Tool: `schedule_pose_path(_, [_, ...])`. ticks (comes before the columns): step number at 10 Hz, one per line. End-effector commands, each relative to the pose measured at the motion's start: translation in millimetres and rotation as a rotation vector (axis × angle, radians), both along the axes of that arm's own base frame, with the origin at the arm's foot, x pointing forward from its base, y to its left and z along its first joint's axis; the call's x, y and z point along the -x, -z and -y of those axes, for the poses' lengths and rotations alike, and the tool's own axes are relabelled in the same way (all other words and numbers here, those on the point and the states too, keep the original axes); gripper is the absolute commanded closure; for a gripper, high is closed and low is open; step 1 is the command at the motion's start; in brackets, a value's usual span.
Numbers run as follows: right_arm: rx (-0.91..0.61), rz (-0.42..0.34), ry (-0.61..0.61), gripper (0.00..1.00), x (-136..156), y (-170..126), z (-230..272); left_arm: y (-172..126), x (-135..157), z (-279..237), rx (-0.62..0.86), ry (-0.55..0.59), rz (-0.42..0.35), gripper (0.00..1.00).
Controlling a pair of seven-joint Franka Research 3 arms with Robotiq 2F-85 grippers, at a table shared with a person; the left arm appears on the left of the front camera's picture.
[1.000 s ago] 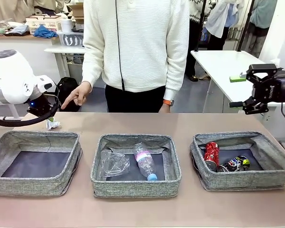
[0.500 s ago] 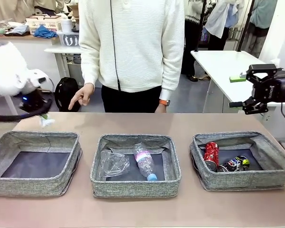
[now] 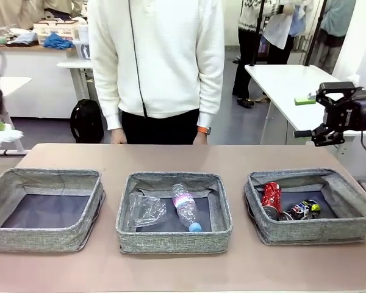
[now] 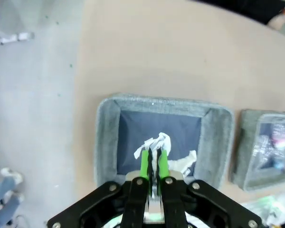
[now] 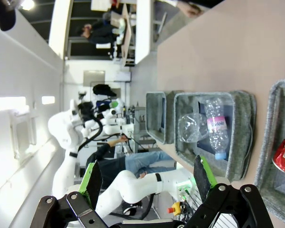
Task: Sort the waste into the appropriate baskets.
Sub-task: Pick up the waste item pointed out by the person.
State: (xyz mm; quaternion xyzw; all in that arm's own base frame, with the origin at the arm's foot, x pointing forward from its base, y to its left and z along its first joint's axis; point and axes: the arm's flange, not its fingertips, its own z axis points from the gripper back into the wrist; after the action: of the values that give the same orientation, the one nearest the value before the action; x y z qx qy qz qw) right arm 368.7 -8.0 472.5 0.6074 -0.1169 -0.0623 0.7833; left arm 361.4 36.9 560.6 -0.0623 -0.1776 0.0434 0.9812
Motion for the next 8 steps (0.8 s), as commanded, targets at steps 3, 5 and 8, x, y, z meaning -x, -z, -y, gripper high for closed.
schedule_pose_path(3, [-0.020,-0.007,0.015,0.00,-3,-4,-3,0,0,0,0.000,0.000,0.000,1.00])
schedule_pose_path(5, [-0.020,-0.007,0.015,0.00,-3,-4,-3,0,22,2,-0.011,0.002,0.035,0.93])
schedule_pose_path(8, [-0.020,-0.007,0.015,0.00,-3,-4,-3,-56,76,140,0.144,0.015,-0.029,0.93])
